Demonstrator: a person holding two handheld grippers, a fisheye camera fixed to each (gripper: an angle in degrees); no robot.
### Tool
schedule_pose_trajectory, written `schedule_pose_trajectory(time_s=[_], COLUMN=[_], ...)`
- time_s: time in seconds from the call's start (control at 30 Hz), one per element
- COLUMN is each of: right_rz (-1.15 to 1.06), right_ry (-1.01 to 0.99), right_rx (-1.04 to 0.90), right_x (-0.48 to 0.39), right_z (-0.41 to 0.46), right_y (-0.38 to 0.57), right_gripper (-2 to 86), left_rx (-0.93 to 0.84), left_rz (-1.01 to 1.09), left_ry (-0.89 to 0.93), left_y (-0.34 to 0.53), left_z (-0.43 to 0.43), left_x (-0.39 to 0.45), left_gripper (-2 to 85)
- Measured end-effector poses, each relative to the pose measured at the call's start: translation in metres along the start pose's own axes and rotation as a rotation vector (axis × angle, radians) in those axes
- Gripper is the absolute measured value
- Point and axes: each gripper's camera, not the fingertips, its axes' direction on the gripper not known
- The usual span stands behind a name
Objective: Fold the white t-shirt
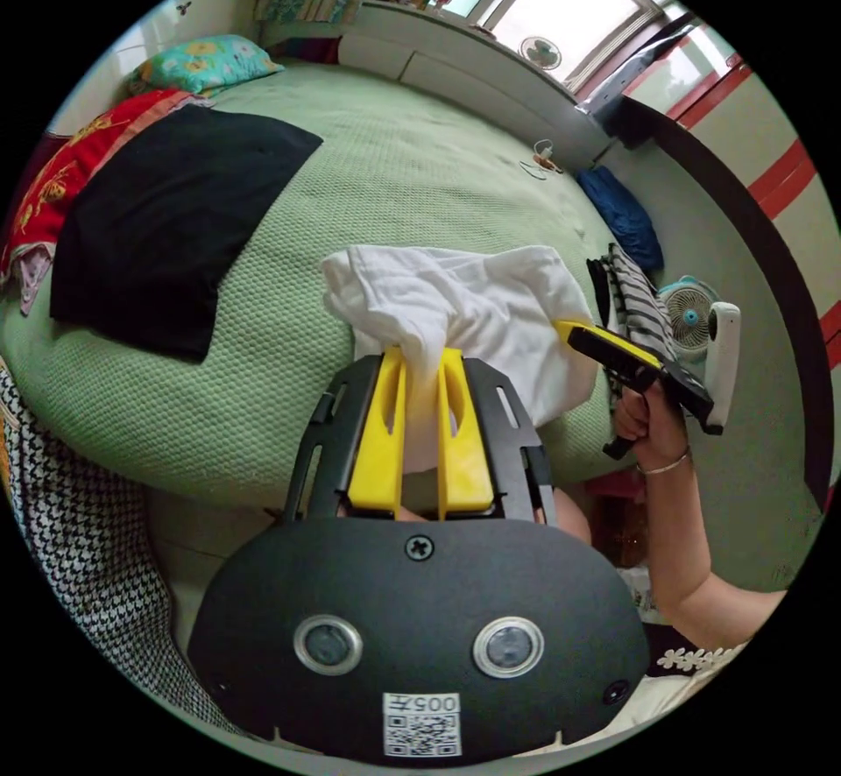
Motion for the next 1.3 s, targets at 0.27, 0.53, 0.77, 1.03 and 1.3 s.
schedule_pose_trajectory(time_s=[0.27,0.53,0.77,1.03,1.3], right_rz=[0.055,0.152,0.332,0.473,0.434], right_ry=[0.048,0.221,0.361,0.375,0.255], right_rx=[0.125,0.233,0.163,0.079,0.041], right_x=[0.038,0.112,0.204,0.266,0.281], right_z=[-0.111,-0.237,-0.285,-0.242,-0.243], right_y=[0.029,0.06,0.096,0.129,0.132], right_gripper=[0.6,0.6,0.6,1.0,1.9], left_rx=[0.047,0.068,-0.01,-0.081,-0.05], left_rz=[0.119,0.325,0.431,0.433,0.49], left_ry=[0.046,0.13,0.179,0.177,0.209], left_y=[-0.005,-0.039,-0.051,-0.047,-0.046], left_z=[-0.004,0.023,0.085,0.164,0.154], left_x=[0.115,0.292,0.412,0.454,0.442], left_gripper=[6.6,6.6,6.7,8.7,13.7])
